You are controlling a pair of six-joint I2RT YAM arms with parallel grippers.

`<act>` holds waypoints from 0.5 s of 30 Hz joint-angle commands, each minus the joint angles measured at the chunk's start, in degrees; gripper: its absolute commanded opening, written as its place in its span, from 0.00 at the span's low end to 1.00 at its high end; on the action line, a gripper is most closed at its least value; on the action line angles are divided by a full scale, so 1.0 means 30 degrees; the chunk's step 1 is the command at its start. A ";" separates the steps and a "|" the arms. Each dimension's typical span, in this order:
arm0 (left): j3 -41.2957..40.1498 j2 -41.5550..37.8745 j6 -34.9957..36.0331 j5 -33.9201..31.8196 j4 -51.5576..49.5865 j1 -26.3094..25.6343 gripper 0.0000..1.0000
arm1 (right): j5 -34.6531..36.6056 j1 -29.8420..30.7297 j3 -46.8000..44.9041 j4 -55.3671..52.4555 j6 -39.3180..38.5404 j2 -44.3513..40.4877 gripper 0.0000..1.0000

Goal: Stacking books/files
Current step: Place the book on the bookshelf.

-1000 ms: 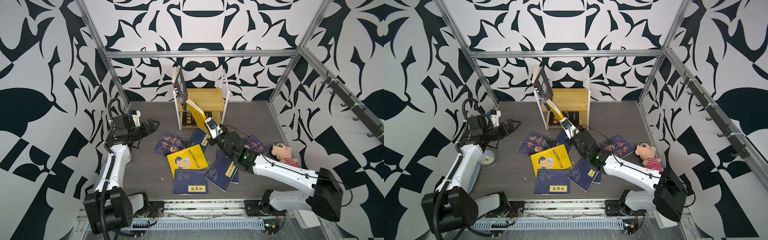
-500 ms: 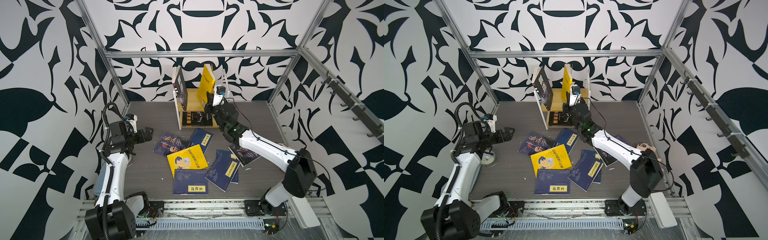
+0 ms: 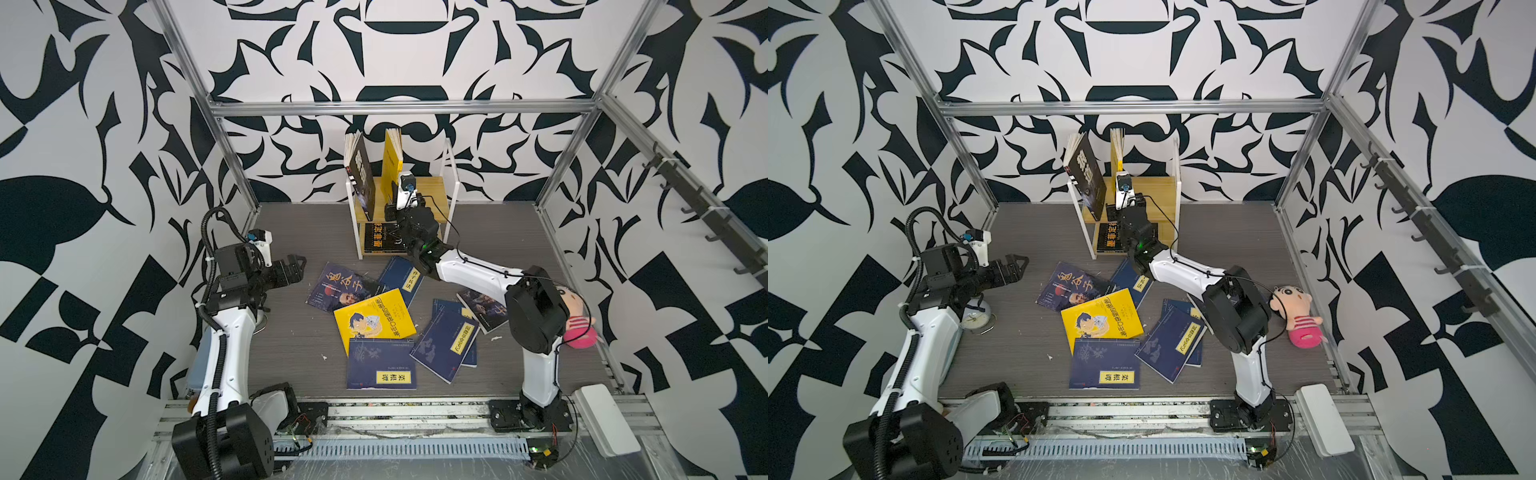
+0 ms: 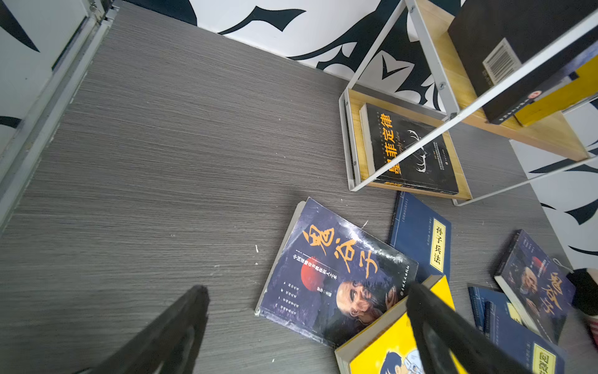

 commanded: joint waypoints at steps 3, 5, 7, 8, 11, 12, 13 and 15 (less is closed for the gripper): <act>0.0073 -0.0024 -0.0196 0.0446 -0.0100 0.0049 1.00 | 0.0202 0.0734 0.1627 0.2537 -0.1080 -0.0280 0.00; 0.0011 -0.0087 -0.0193 0.0458 -0.0044 0.0036 1.00 | 0.0119 0.0979 0.1709 0.2530 -0.1102 -0.0243 0.00; 0.0010 -0.0043 -0.0147 0.0484 -0.0034 0.0024 1.00 | 0.0247 0.1186 0.1824 0.2414 -0.1018 -0.0170 0.00; 0.0036 0.0033 -0.0126 0.0425 -0.0082 0.0028 1.00 | 0.0354 0.1247 0.1874 0.2328 -0.0981 -0.0166 0.00; 0.0014 0.0039 -0.0157 0.0332 0.0002 0.0022 1.00 | 0.0606 0.1365 0.1742 0.2097 -0.0645 -0.0170 0.00; -0.0043 -0.0018 -0.0179 0.0434 0.0066 0.0047 1.00 | 0.0591 0.1392 0.1696 0.2112 -0.0516 -0.0170 0.00; -0.0075 -0.0064 -0.0187 0.0486 0.0066 0.0044 1.00 | 0.0615 0.1418 0.1665 0.2104 -0.0425 -0.0143 0.00; -0.0030 -0.0014 -0.0166 0.0436 -0.0011 0.0049 1.00 | 0.0659 0.1505 0.1567 0.1999 -0.0367 -0.0220 0.00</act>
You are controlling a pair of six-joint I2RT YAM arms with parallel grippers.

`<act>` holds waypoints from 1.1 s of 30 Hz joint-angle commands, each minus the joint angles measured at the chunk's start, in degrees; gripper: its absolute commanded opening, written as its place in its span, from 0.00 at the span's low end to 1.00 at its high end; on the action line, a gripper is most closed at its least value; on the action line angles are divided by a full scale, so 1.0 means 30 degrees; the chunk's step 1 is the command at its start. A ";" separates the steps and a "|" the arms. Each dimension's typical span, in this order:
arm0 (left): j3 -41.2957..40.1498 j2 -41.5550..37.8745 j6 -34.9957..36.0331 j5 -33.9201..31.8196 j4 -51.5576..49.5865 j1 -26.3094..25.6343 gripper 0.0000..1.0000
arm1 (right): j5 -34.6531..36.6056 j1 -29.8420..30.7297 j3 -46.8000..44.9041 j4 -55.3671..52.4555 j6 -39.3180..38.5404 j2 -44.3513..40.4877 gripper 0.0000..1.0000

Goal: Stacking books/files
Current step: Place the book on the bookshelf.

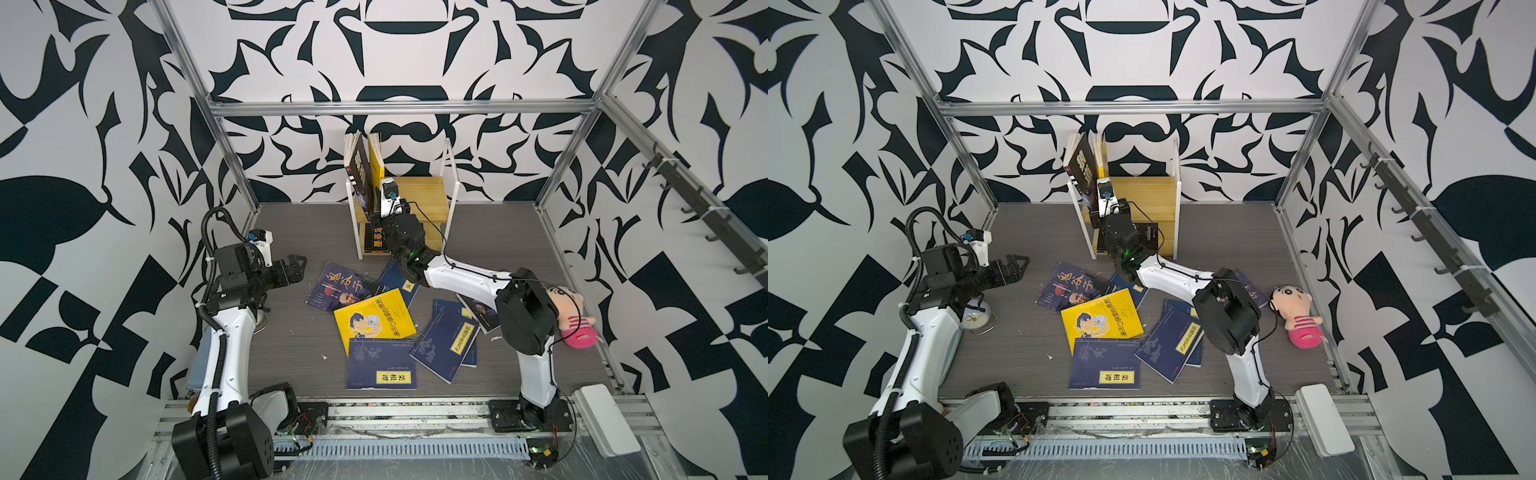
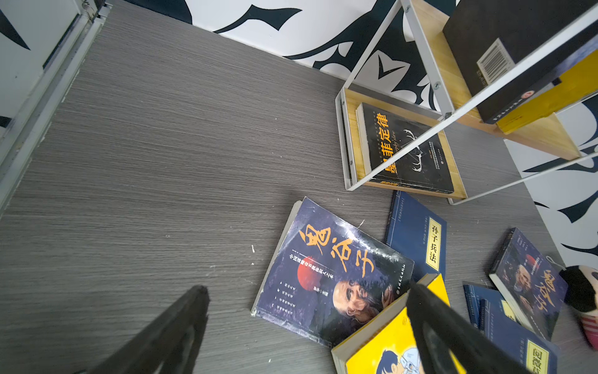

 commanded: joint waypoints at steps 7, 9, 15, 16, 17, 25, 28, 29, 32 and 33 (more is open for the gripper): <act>-0.0021 -0.0080 -0.0150 0.0362 -0.0064 0.0021 1.00 | -0.0377 0.0143 0.0538 0.1624 0.0454 -0.0977 0.15; 0.0011 -0.0071 -0.0163 0.0333 -0.0038 0.0043 1.00 | -0.0634 0.0157 0.0547 0.1378 0.0345 -0.0972 0.18; -0.0051 -0.0103 -0.0170 0.0393 -0.0027 0.0035 1.00 | -0.1436 0.0138 0.1002 0.0571 0.0045 -0.0863 0.22; -0.0047 -0.0134 -0.0193 0.0371 0.0007 0.0022 1.00 | -0.1578 0.0144 0.0971 0.0531 0.0060 -0.0917 0.22; -0.0084 -0.0179 -0.0177 0.0427 0.0053 0.0024 1.00 | -0.1745 0.0141 0.0943 0.0509 0.0065 -0.0944 0.22; -0.0026 -0.0117 -0.0102 0.0320 -0.0050 0.0026 1.00 | -0.3398 0.0144 0.0675 -0.0407 -0.0080 -0.1301 0.30; 0.0010 -0.0035 -0.0093 0.0407 -0.0114 0.0043 1.00 | -0.3509 0.0144 0.0189 -0.0589 -0.0044 -0.1704 0.36; 0.0036 -0.0010 -0.0108 0.0384 -0.0129 0.0049 1.00 | -0.3651 0.0144 -0.0138 -0.0640 0.0034 -0.1932 0.39; -0.0098 -0.0051 -0.0129 0.0437 0.0050 0.0032 1.00 | -0.4309 0.0198 -0.1480 -0.0710 0.0219 -0.2804 0.48; -0.0107 -0.0070 -0.0137 0.0488 0.0032 0.0042 1.00 | -0.4612 0.0217 -0.2039 -0.0825 0.0234 -0.3119 0.51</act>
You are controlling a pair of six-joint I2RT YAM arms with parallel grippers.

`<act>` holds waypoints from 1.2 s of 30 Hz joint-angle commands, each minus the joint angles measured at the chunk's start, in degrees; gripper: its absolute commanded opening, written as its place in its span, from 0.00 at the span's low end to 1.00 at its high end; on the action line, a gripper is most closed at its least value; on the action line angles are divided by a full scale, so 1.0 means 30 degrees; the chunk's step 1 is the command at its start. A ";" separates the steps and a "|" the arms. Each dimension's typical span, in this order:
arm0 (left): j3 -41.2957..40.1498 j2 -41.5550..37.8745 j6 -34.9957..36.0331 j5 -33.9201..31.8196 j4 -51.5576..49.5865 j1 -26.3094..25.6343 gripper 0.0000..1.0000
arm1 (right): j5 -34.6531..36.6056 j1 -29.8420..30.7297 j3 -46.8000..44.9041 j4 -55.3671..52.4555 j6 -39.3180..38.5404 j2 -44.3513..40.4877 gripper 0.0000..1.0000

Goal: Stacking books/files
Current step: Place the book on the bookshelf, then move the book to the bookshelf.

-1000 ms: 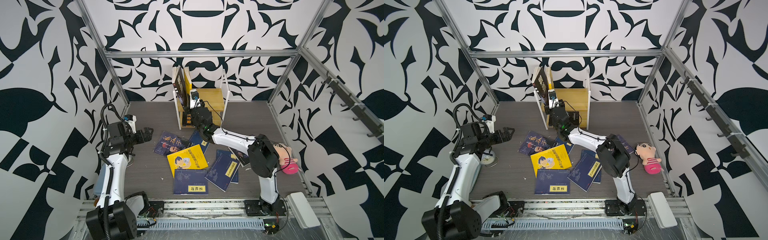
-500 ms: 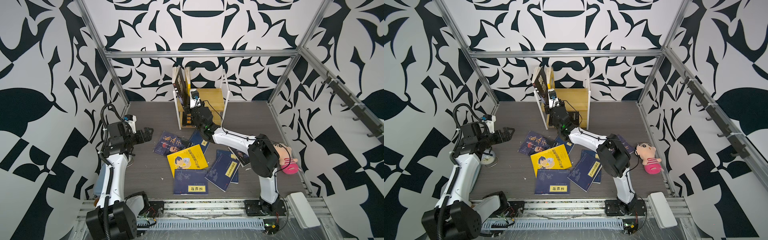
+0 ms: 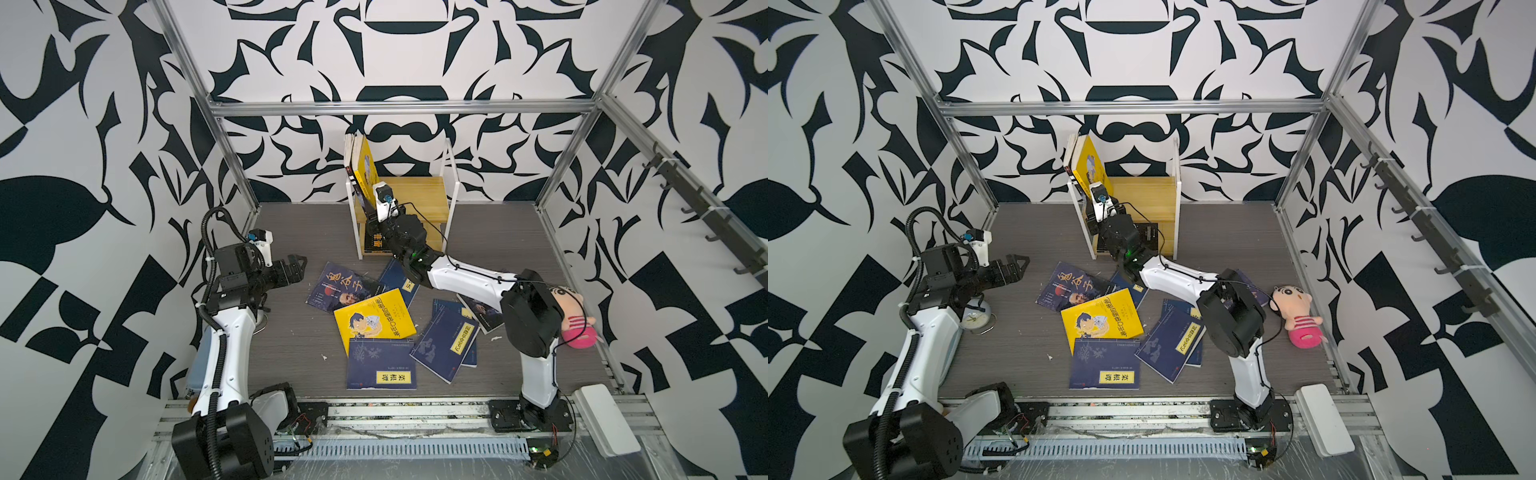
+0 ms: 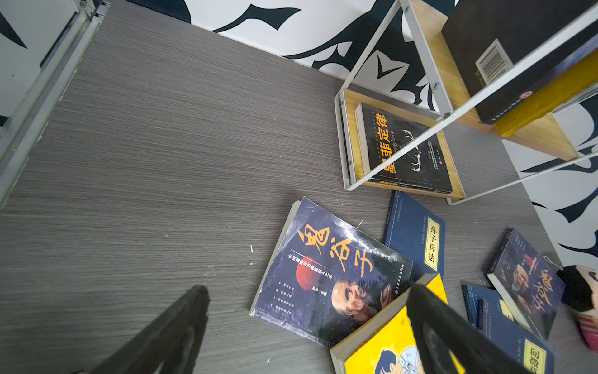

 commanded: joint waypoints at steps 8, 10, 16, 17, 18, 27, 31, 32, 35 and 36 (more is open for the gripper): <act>-0.0036 0.0053 -0.0007 0.0434 -0.0050 0.0032 1.00 | -0.3365 0.0083 -0.4619 -0.1708 0.0505 -0.5089 0.55; 0.0246 0.0159 0.0217 0.0628 -0.0360 0.0028 1.00 | -0.3692 -0.0387 -0.4868 -0.3225 0.0906 -0.5680 0.53; 0.4663 0.1077 0.3069 0.0213 -0.4252 -0.1452 1.00 | -0.3986 -0.2502 -0.3308 -0.7371 0.2553 -0.5340 0.46; 0.5608 0.1315 0.3557 0.0258 -0.4896 -0.1761 1.00 | -0.3998 -0.2745 -0.2740 -0.7973 0.2709 -0.5022 0.45; 0.6661 0.1583 0.4090 0.0437 -0.5531 -0.2077 1.00 | -0.4028 -0.2994 -0.2019 -0.8770 0.2847 -0.4593 0.43; 1.2798 0.4596 0.6917 0.0076 -0.7567 -0.5580 0.88 | -0.4116 -0.4477 0.4421 -1.2398 0.4157 -0.0044 0.01; 1.4042 0.5552 0.7758 0.0176 -0.8564 -0.7655 0.29 | -0.4417 -0.4640 0.6584 -1.3259 0.4446 0.1722 0.00; 1.4095 0.5733 0.7758 0.0202 -0.8590 -0.8049 0.15 | -0.4545 -0.4647 0.6971 -1.3469 0.4465 0.2024 0.00; 1.4450 0.6589 0.8342 -0.0863 -0.8579 -0.9667 0.00 | -0.4648 -0.4730 0.7914 -1.3760 0.4658 0.2943 0.00; 1.4625 0.6901 0.8583 -0.1249 -0.8577 -1.0193 0.00 | -0.4787 -0.4792 0.8190 -1.3773 0.4806 0.3237 0.00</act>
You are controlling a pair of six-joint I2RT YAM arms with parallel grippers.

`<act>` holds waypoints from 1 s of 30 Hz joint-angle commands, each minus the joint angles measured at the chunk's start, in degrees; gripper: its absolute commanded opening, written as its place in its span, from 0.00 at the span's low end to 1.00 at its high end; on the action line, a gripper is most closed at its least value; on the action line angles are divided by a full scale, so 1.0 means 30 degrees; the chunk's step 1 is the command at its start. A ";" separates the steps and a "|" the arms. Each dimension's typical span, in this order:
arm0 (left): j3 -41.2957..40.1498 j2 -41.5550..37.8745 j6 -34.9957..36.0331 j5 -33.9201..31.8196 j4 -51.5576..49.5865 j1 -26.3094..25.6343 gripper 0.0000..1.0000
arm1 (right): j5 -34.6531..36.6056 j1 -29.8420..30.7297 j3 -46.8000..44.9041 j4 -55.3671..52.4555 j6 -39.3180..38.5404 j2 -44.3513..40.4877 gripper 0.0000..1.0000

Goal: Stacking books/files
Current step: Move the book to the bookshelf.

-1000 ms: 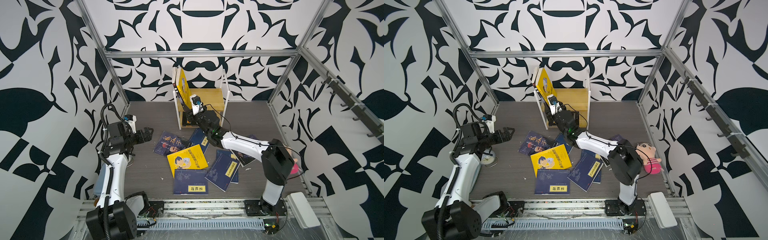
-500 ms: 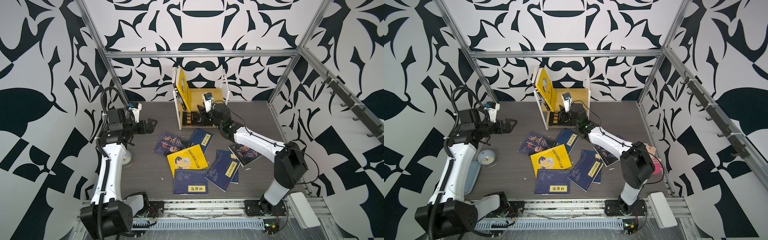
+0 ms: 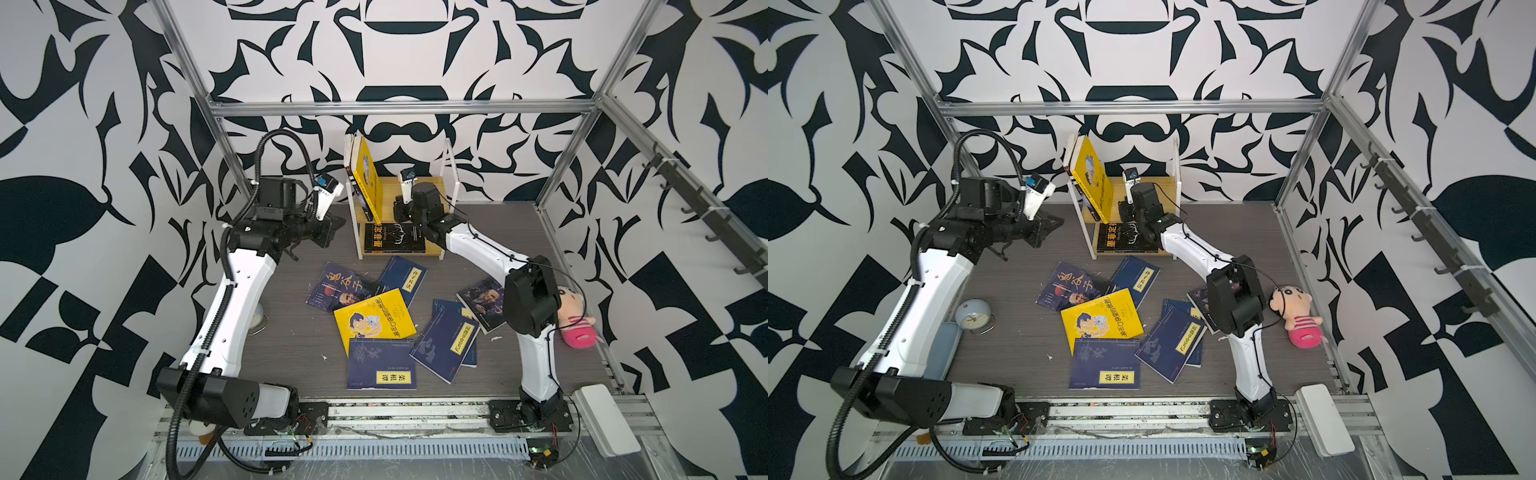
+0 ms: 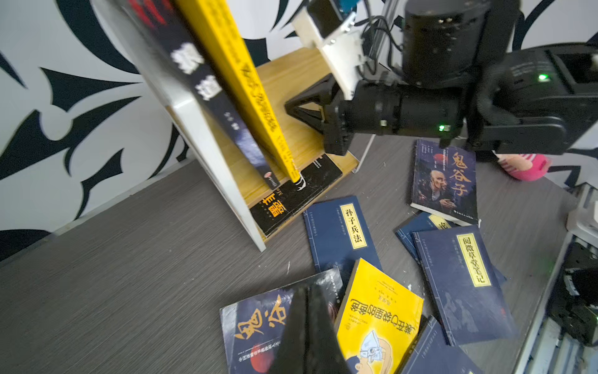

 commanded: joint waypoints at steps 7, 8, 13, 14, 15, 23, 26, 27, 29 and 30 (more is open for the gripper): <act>0.1805 0.2452 0.0767 -0.3238 0.0561 -0.2563 0.00 | -0.1856 -0.0370 0.3203 -0.0650 0.1239 0.1726 0.00; 0.2008 0.2675 0.0688 -0.3544 0.0756 -0.2592 0.00 | -0.2030 -0.0371 0.3374 -0.0687 0.1339 0.1887 0.00; 0.3022 0.3919 0.0419 -0.4978 0.1316 -0.2621 0.00 | -0.2498 -0.0337 0.4346 -0.1013 0.1627 0.2682 0.00; 0.3183 0.4090 0.0324 -0.5259 0.1405 -0.2626 0.00 | -0.2575 -0.0364 0.4490 -0.0985 0.1675 0.2784 0.00; 0.3299 0.4243 0.0187 -0.5469 0.1503 -0.2615 0.00 | -0.2655 -0.0363 0.4677 -0.1022 0.1732 0.2902 0.00; 0.3971 0.4766 -0.0416 -0.5230 0.1380 -0.2627 0.00 | -0.2900 -0.0155 0.6000 -0.1452 0.2184 0.3699 0.00; 0.4139 0.4829 -0.0435 -0.5200 0.1389 -0.2626 0.00 | -0.2887 0.0041 0.6725 -0.1654 0.2070 0.4070 0.00; 0.4200 0.4872 -0.0607 -0.5355 0.1433 -0.2621 0.00 | -0.2716 0.0053 0.6954 -0.1799 0.2143 0.4204 0.00; 0.4381 0.5026 -0.1103 -0.5947 0.1600 -0.2628 0.00 | -0.2529 0.0105 0.7226 -0.1863 0.2345 0.4346 0.00; 0.4451 0.5103 -0.1166 -0.6157 0.1663 -0.2628 0.00 | -0.2501 0.0104 0.7256 -0.1749 0.2420 0.4399 0.00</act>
